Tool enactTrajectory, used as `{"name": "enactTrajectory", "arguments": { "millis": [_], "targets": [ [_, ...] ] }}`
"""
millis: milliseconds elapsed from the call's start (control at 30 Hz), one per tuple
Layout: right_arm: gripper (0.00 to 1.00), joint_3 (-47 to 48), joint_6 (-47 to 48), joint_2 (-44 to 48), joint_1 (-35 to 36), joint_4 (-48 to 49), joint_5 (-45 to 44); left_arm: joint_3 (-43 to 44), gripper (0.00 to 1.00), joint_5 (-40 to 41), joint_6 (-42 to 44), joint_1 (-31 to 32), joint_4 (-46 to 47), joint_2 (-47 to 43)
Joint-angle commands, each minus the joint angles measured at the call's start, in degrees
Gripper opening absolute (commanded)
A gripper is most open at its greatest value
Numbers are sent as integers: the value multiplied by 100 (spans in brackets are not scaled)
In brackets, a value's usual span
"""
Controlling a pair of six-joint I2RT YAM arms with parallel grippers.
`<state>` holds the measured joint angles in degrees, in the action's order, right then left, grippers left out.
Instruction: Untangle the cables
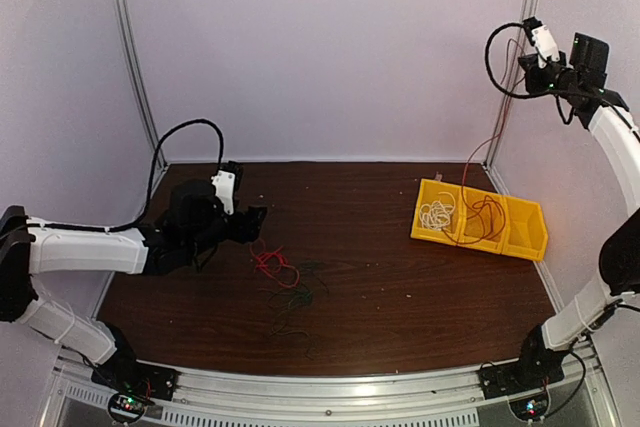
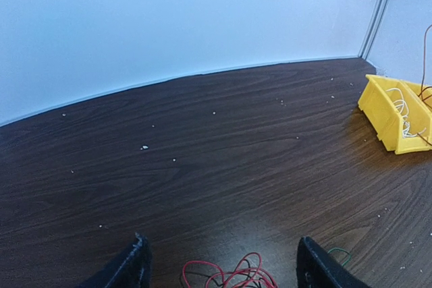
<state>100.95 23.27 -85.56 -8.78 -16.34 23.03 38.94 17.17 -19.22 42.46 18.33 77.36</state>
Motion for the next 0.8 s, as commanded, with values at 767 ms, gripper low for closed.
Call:
{"name": "enactTrajectory", "arguments": {
  "millis": [767],
  "targets": [
    [0,-2861,1374,-1377,-45,-1002,960,-253,74,-51,-187,-40,488,442]
  ]
}}
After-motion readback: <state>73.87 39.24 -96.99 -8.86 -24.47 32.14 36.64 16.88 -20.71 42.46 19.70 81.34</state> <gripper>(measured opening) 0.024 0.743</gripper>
